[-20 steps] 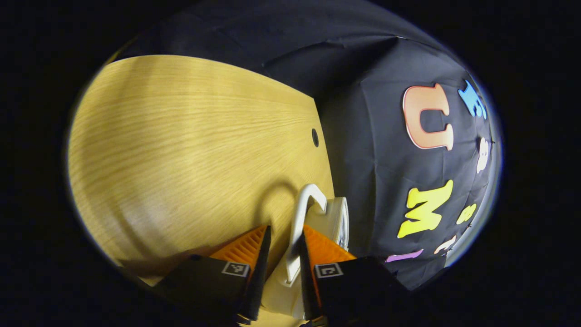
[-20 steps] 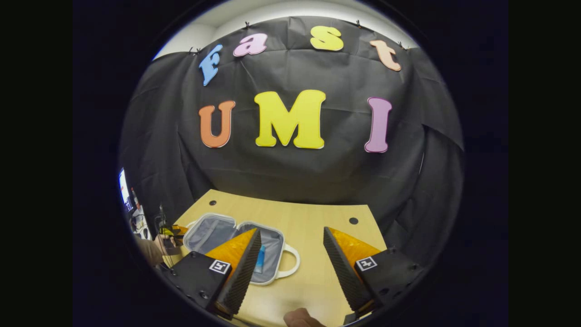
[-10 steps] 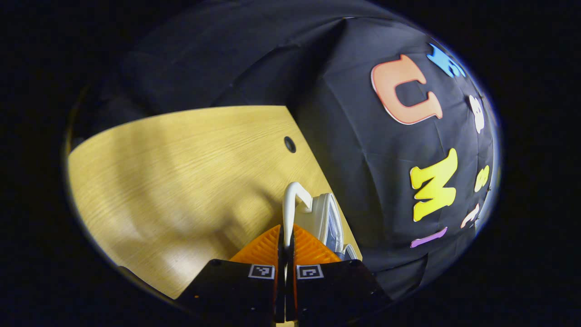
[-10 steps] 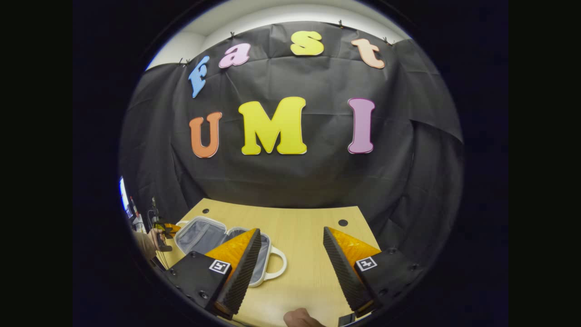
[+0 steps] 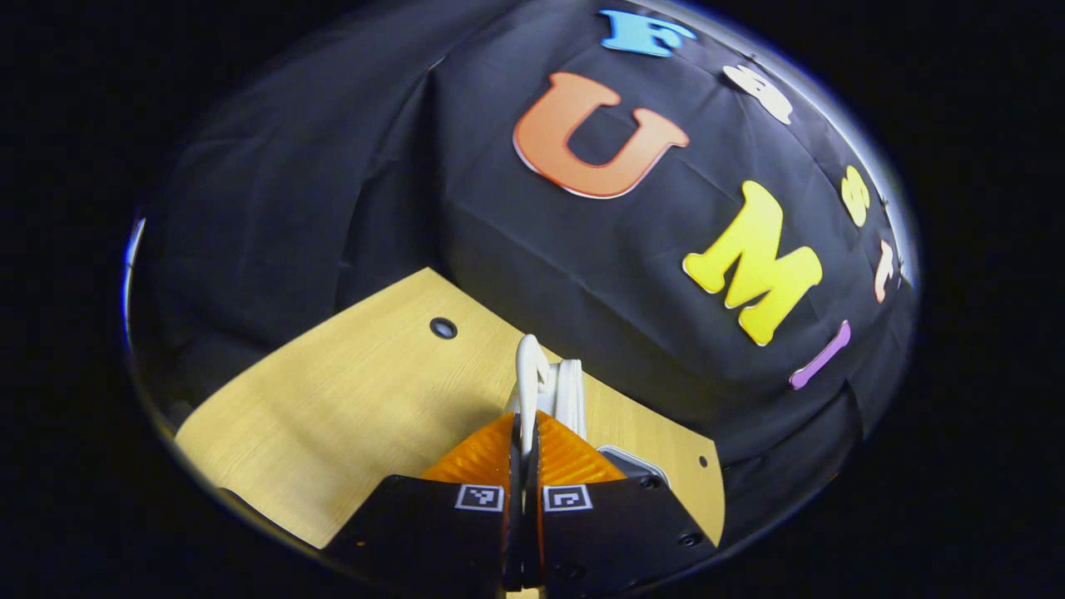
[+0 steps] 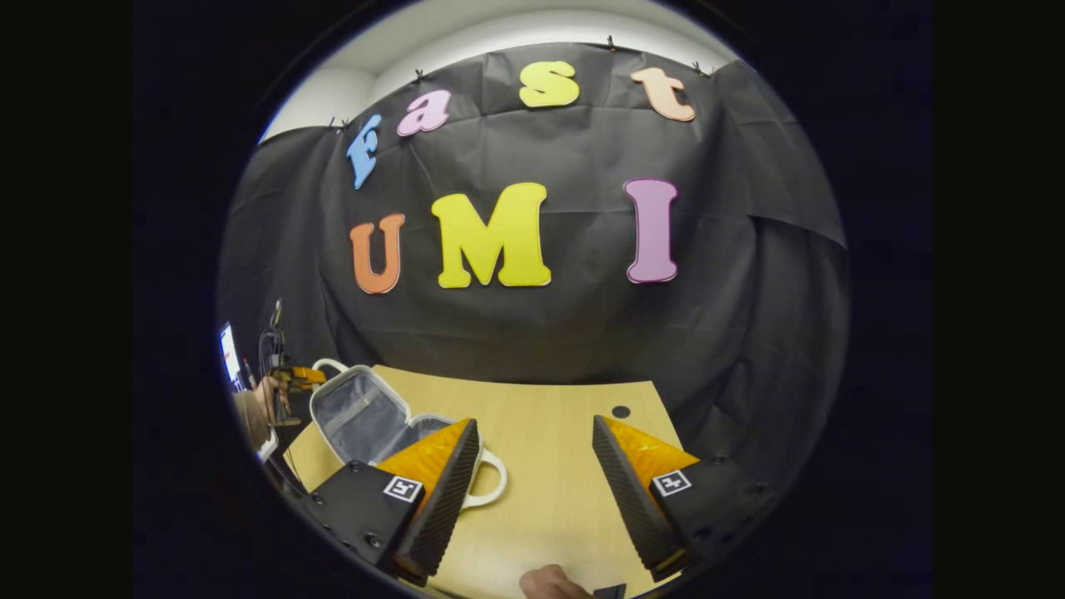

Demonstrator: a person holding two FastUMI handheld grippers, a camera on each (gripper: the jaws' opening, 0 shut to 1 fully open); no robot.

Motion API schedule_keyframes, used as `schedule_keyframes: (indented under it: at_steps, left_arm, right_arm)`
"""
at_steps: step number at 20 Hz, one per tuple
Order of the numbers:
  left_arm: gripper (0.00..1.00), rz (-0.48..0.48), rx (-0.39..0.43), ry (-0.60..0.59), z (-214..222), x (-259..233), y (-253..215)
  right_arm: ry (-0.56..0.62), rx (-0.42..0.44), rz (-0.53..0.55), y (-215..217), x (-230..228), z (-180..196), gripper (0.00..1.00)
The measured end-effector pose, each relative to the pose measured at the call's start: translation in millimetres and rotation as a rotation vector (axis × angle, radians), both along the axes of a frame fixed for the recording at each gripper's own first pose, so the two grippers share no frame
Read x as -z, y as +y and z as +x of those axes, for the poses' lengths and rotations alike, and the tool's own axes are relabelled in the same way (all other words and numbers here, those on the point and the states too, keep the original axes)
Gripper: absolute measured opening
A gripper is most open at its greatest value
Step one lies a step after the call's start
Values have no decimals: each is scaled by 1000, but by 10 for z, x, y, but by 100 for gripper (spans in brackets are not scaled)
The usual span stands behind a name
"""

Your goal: First open the suitcase, pack the skin care products into it, and then close the suitcase.

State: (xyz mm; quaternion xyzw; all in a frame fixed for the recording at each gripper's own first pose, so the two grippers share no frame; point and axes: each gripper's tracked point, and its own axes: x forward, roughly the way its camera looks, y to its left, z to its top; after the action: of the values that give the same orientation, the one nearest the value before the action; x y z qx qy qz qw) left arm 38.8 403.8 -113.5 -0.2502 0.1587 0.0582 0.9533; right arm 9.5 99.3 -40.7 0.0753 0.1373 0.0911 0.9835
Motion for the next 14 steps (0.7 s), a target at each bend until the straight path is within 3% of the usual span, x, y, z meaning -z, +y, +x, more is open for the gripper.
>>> schedule_keyframes:
  at_steps: [6, 7, 8, 14]
  left_arm:
    - [3, 333, 76, -43, -23, -461, -942]
    - [3, 388, 81, -39, -2, -498, -1084]
    - [3, 415, 71, -38, 5, -502, -1222]
    - [3, 524, 117, -20, -31, -438, -2082]
  right_arm:
    - [-59, -72, -36, -263, -130, -69, 81]
    - [-58, -85, -37, -293, -107, -83, 77]
    - [-57, -92, -38, -347, -96, -102, 81]
    - [-39, -97, -8, -634, -26, -191, 81]
